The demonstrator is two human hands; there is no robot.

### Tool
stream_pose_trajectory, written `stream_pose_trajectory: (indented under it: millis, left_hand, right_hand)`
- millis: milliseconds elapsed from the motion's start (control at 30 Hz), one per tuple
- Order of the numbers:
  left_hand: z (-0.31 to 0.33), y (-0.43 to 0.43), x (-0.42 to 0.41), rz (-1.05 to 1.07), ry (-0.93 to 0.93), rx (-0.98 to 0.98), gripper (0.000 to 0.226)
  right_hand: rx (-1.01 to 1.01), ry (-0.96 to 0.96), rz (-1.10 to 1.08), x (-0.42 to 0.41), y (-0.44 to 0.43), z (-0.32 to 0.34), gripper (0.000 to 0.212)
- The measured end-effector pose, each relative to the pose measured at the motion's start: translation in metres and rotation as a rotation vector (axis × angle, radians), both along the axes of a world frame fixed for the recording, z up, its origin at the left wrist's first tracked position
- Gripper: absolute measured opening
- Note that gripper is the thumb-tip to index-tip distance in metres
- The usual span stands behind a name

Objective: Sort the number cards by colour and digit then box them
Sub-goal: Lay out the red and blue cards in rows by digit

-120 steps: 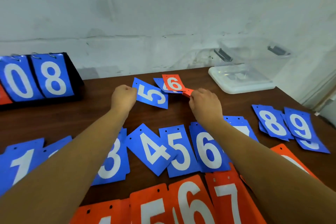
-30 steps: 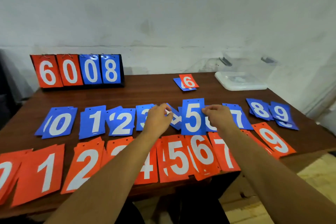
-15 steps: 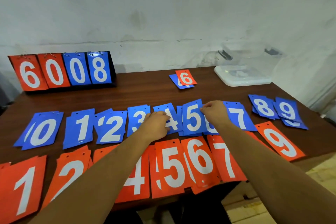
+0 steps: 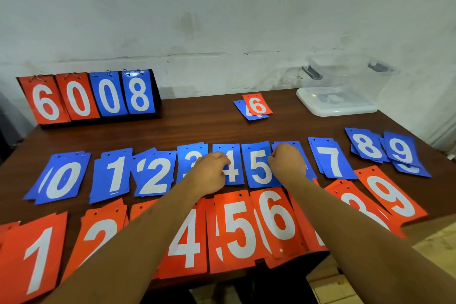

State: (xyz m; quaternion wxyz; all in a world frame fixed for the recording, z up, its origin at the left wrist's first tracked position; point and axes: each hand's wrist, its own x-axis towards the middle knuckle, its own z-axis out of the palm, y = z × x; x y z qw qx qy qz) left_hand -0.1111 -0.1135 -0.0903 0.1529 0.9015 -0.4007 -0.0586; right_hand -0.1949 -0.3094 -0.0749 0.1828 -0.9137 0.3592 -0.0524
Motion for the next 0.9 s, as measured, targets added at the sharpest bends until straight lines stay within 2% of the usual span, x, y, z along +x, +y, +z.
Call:
stream_pose_trajectory:
  millis: [100,267,467,600,733,833,900]
  left_hand:
    - [0.001,0.002,0.001,-0.005,-0.028,-0.043,0.037]
    - [0.014,-0.005,0.018,0.04,-0.008,-0.186,0.028]
    - [0.041,-0.047,0.06,0.256,0.144,-0.338,0.019]
    - [0.042,-0.084,0.097,0.364,0.15,-0.259,0.011]
    - [0.026,-0.13,0.134,0.41,0.127,-0.137,0.026]
    - [0.011,-0.158,0.163,0.498,0.168,-0.137,0.046]
    - [0.001,-0.174,0.178,0.565,0.15,-0.151,0.058]
  right_hand:
    - [-0.019,-0.047,0.02,-0.001,0.001,-0.002,0.016]
    - [0.023,-0.255,0.033,0.011,-0.009,0.01,0.015]
    - [0.068,-0.282,0.021,0.054,-0.041,0.034,0.015]
    - [0.073,-0.271,0.001,0.089,-0.067,0.034,0.017]
    - [0.068,-0.203,-0.018,0.123,-0.094,0.02,0.02]
    - [0.092,-0.17,-0.027,0.156,-0.111,0.011,0.016]
    - [0.098,-0.155,-0.042,0.178,-0.118,0.007,0.028]
